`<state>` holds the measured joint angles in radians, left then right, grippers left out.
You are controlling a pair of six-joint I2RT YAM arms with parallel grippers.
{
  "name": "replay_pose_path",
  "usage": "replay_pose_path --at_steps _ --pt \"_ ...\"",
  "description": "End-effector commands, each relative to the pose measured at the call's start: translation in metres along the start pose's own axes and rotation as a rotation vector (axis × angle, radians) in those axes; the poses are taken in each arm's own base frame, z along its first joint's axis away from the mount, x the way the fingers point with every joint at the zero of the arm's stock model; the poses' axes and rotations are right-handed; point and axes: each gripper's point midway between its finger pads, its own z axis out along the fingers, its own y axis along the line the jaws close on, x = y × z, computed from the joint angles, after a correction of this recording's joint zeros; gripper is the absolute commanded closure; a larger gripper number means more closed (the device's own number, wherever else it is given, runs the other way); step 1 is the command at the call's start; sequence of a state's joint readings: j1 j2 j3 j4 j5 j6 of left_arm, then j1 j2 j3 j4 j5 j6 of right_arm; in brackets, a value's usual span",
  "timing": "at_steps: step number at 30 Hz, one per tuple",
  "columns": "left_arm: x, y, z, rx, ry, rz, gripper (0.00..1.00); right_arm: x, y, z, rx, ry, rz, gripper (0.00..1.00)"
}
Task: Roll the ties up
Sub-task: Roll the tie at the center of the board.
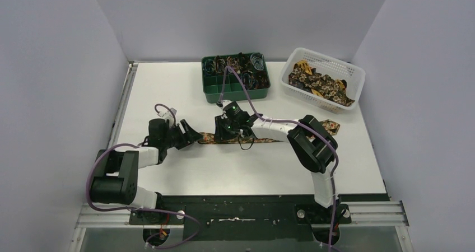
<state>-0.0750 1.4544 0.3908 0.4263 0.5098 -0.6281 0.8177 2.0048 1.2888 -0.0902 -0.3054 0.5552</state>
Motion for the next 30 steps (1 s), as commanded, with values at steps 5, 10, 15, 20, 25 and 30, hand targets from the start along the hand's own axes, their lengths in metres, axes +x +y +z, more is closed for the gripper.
replay_pose_path --at_steps 5,10,15,20,25,30 --pt "0.004 -0.004 0.007 0.014 0.035 0.042 0.41 -0.013 -0.007 0.006 0.058 -0.019 0.008 0.76" --pt "0.005 -0.007 0.009 0.031 0.037 0.043 0.45 -0.007 -0.013 0.008 0.073 -0.004 0.014 0.76" --pt "0.008 -0.004 0.011 0.023 0.044 0.038 0.46 -0.002 -0.015 0.011 0.074 0.009 0.023 0.77" --pt "0.01 0.001 0.013 0.008 0.046 0.033 0.46 -0.002 -0.014 0.01 0.072 0.01 0.024 0.77" --pt "0.014 0.008 0.016 -0.02 0.075 0.043 0.46 -0.001 -0.014 0.011 0.069 0.013 0.028 0.77" --pt "0.019 0.014 0.016 -0.038 0.095 0.049 0.48 -0.002 -0.016 0.011 0.068 0.018 0.024 0.76"
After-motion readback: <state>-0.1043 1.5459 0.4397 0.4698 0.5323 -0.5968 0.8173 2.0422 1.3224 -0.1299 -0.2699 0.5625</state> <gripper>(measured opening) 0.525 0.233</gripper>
